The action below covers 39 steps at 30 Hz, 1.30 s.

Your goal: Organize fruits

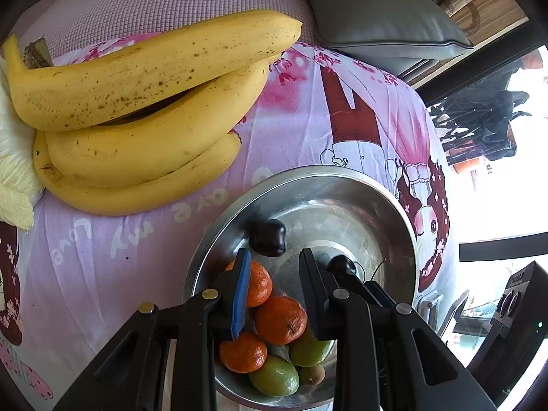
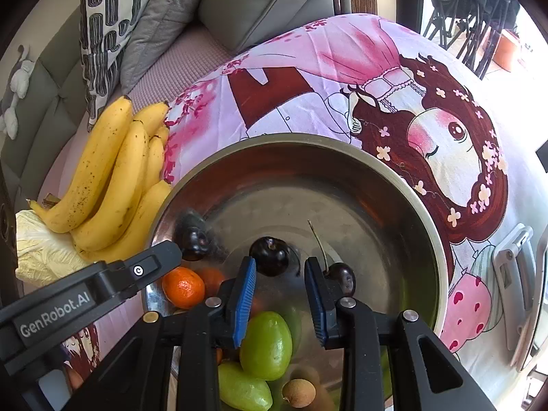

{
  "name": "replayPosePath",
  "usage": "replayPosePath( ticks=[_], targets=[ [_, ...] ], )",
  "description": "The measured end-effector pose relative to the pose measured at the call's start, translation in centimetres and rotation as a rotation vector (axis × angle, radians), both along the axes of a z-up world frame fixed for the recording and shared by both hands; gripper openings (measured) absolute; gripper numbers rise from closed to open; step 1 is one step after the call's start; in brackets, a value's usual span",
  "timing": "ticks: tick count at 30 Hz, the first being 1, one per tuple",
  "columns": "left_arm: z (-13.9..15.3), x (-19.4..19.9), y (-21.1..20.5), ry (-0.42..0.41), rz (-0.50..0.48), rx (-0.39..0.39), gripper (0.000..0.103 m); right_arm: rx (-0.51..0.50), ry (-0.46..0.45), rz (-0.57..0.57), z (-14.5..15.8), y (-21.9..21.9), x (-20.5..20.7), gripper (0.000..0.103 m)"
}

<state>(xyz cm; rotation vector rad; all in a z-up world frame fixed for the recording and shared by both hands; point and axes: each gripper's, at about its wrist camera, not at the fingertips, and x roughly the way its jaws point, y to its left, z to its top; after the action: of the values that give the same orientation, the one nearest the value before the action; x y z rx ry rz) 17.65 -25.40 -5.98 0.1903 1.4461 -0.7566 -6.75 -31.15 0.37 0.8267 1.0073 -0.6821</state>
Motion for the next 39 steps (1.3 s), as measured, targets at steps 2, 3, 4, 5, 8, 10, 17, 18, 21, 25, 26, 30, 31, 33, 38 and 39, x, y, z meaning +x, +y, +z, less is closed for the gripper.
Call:
replayPosePath(
  ticks=[2, 3, 4, 5, 8, 10, 17, 18, 21, 25, 26, 30, 31, 33, 38, 39],
  targets=[
    [0.3, 0.0, 0.6, -0.018, 0.01, 0.008, 0.032, -0.004, 0.005, 0.008, 0.2, 0.2, 0.0, 0.048],
    [0.5, 0.1, 0.9, -0.028, 0.019, 0.012, 0.036, -0.011, 0.011, 0.011, 0.3, 0.3, 0.0, 0.051],
    [0.7, 0.1, 1.3, -0.037, 0.028, 0.015, 0.038, -0.02, 0.013, 0.014, 0.4, 0.4, 0.0, 0.056],
    [0.8, 0.2, 1.7, -0.047, 0.037, 0.019, 0.043, -0.029, 0.012, 0.017, 0.7, 0.4, 0.0, 0.059],
    [1.0, 0.4, 3.1, -0.075, 0.068, 0.038, 0.052, -0.044, 0.001, 0.012, 1.2, 0.5, -0.2, 0.064],
    [0.9, 0.6, 4.0, -0.095, 0.088, 0.06, 0.062, -0.042, 0.004, 0.008, 1.2, 0.4, -0.3, 0.065],
    [0.5, 1.3, 6.8, -0.215, 0.152, 0.14, 0.085, -0.027, 0.058, 0.022, 0.4, 0.3, -0.2, 0.065],
    [0.5, 1.3, 7.2, -0.229, 0.157, 0.148, 0.085, -0.033, 0.066, 0.029, 0.5, 0.4, -0.2, 0.065],
    [0.1, 1.5, 8.4, -0.248, 0.179, 0.173, 0.087, -0.049, 0.078, 0.051, 0.6, 0.8, 0.1, 0.065],
    [-0.2, 1.6, 10.0, -0.261, 0.206, 0.182, 0.094, -0.067, 0.089, 0.075, 0.8, 1.3, 0.5, 0.065],
    [-0.2, 1.6, 10.4, -0.266, 0.211, 0.184, 0.094, -0.07, 0.091, 0.08, 0.8, 1.4, 0.5, 0.065],
    [-0.2, 1.6, 12.1, -0.255, 0.231, 0.177, 0.094, -0.071, 0.101, 0.095, 0.6, 1.8, 0.8, 0.065],
    [-0.2, 1.6, 12.4, -0.252, 0.234, 0.178, 0.094, -0.075, 0.107, 0.1, 0.5, 1.9, 0.9, 0.065],
    [-0.3, 1.4, 13.1, -0.254, 0.233, 0.183, 0.094, -0.084, 0.117, 0.108, 0.5, 2.2, 1.0, 0.065],
    [-0.7, 0.8, 14.7, -0.274, 0.23, 0.201, 0.094, -0.101, 0.124, 0.133, 0.8, 3.0, 1.4, 0.065],
    [-0.7, 0.6, 15.1, -0.285, 0.228, 0.211, 0.094, -0.105, 0.126, 0.137, 0.8, 3.2, 1.4, 0.065]
  ],
)
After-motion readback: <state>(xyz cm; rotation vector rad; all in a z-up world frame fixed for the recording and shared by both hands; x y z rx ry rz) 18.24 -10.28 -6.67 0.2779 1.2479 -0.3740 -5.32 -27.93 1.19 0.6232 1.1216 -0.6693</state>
